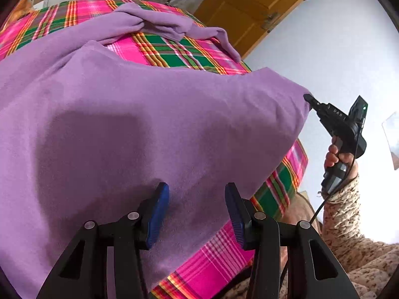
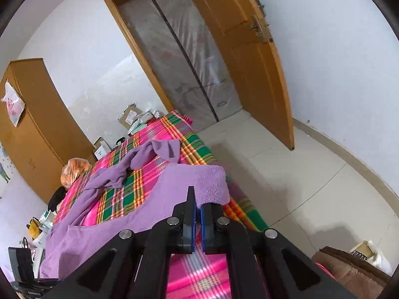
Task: Fold clothes
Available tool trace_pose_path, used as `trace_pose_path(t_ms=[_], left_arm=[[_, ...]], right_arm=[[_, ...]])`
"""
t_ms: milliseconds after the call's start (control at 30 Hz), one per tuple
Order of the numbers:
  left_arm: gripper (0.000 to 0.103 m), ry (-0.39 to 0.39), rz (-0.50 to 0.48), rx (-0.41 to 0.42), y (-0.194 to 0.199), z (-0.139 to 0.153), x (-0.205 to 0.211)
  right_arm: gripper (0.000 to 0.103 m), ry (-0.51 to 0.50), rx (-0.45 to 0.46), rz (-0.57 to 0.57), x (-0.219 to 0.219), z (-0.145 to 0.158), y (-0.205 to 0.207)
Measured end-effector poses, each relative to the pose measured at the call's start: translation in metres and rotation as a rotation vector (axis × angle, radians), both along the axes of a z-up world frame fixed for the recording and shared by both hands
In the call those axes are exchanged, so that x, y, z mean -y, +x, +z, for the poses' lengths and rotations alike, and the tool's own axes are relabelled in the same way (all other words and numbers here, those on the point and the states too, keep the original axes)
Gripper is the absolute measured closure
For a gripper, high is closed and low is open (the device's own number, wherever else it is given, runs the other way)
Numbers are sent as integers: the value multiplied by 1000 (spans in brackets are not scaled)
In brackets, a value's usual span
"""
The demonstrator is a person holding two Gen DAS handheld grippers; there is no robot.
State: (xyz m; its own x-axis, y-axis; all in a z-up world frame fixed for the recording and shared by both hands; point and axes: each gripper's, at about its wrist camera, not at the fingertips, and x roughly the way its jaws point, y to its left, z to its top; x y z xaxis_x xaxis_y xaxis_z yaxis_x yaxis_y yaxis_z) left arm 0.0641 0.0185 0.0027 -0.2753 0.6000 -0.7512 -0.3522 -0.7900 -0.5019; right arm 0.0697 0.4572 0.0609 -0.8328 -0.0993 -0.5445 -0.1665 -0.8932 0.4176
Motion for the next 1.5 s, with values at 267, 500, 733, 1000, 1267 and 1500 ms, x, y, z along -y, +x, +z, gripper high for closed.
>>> trace_pose_path(t_ms=[267,500,733,1000,1267,1500], left_arm=[[54,28,4,27,-5,-4,-1],[54,32,-11,28,-7,-6,-7],[54,54,-5,41,-9,-7,-4],[54,57,-2,40,-12,-9,-7],[54,66,3,41,-13,-11,-8],[54,75,7,43,-13,-11,-8]], right_arm=[[100,-13,78,-66,-13,-31,9],[100,66,34,-85,-6,-16,19],[100,41,109,-25,-8,-39,20],[100,89,4,182,35,-18,14],[100,150,43,365,96,-32,14],[98,228,125,452,119,-43,23]])
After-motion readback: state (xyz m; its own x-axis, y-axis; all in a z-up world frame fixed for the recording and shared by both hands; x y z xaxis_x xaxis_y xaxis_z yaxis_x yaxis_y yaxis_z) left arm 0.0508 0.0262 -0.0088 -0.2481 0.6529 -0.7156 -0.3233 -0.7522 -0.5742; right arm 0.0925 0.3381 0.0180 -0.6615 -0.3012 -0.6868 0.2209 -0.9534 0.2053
